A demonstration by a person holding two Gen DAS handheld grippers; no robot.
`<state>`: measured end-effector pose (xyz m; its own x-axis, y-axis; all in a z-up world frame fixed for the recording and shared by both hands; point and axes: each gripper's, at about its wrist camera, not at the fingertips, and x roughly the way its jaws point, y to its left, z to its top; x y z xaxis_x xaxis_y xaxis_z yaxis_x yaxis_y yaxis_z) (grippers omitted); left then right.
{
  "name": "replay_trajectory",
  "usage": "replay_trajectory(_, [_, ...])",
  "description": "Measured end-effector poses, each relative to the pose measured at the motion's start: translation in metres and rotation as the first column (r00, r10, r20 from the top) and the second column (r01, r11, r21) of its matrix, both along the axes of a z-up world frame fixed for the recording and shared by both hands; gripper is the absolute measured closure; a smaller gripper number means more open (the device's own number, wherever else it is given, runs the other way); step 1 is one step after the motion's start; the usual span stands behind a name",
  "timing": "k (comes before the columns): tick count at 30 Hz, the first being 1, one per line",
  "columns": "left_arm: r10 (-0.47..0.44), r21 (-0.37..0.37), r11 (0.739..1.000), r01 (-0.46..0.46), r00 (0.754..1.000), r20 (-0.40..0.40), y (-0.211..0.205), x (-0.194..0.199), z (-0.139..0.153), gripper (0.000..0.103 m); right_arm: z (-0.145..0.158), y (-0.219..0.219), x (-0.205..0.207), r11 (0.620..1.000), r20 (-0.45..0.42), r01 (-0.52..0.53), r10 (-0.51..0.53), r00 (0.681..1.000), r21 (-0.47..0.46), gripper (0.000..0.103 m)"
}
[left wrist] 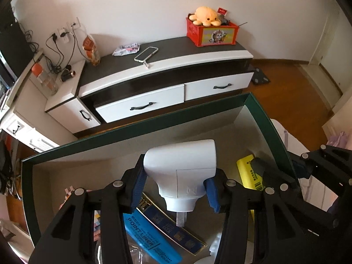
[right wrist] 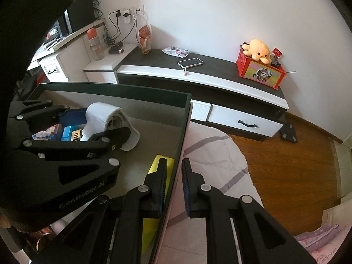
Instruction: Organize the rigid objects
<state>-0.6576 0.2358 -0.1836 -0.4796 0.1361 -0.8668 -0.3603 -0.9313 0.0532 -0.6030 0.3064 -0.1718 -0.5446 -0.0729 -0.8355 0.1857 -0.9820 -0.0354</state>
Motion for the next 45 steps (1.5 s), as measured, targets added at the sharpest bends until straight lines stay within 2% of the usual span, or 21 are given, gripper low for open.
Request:
replay_trajectory(8, [0.029, -0.004, 1.000, -0.029, 1.000, -0.007, -0.008, -0.001, 0.002, 0.035, 0.000, 0.001, -0.002, 1.000, 0.001, 0.001, -0.001, 1.000, 0.003, 0.090])
replay_trajectory(13, [0.037, -0.005, 0.999, -0.037, 0.999, -0.009, -0.013, 0.002, 0.006, 0.028, 0.001, 0.001, 0.000, 1.000, 0.004, 0.001, -0.001, 1.000, 0.005, 0.090])
replay_trajectory(17, [0.037, 0.009, 0.999, -0.037, 0.999, -0.020, -0.019, 0.005, 0.011, 0.011, 0.001, 0.003, 0.001, 1.000, 0.005, 0.002, -0.002, 1.000, 0.007, 0.090])
replay_trajectory(23, [0.029, -0.006, 1.000, -0.030, 0.998, -0.048, -0.031, 0.015, 0.021, 0.003, 0.001, 0.003, 0.003, 1.000, 0.008, 0.012, -0.012, 1.000, 0.006, 0.090])
replay_trajectory(26, [0.023, 0.007, 1.000, -0.023, 0.999, -0.049, -0.039, 0.022, 0.025, 0.002, 0.001, 0.001, 0.005, 1.000, 0.009, 0.012, -0.012, 1.000, 0.011, 0.090])
replay_trajectory(30, [0.039, -0.025, 0.999, -0.041, 0.997, -0.065, -0.053, 0.028, 0.028, 0.001, 0.002, 0.001, 0.008, 1.000, 0.010, 0.015, -0.016, 1.000, 0.012, 0.090])
replay_trajectory(33, [0.038, -0.023, 0.999, -0.039, 0.997, -0.067, -0.061, 0.038, 0.032, 0.001, 0.002, 0.001, 0.010, 1.000, 0.013, 0.019, -0.019, 1.000, 0.014, 0.090])
replay_trajectory(36, [-0.019, 0.012, 1.000, 0.020, 0.997, -0.081, -0.060, 0.058, 0.041, 0.001, 0.003, 0.001, 0.012, 1.000, 0.017, 0.020, -0.021, 1.000, 0.016, 0.090])
replay_trajectory(39, [-0.094, 0.015, 0.995, 0.097, 0.989, -0.112, -0.056, 0.080, 0.048, 0.001, 0.004, 0.001, 0.014, 1.000, 0.017, 0.023, -0.023, 1.000, 0.016, 0.090])
replay_trajectory(41, [-0.091, 0.001, 0.996, 0.092, 0.987, -0.134, -0.058, 0.091, 0.050, 0.001, 0.007, 0.000, 0.017, 1.000, 0.013, 0.022, -0.022, 1.000, 0.013, 0.090])
replay_trajectory(45, [-0.009, -0.043, 0.999, -0.001, 0.976, -0.217, -0.071, 0.108, 0.056, 0.001, 0.012, -0.003, 0.029, 0.999, -0.009, 0.031, -0.030, 0.999, 0.022, 0.090])
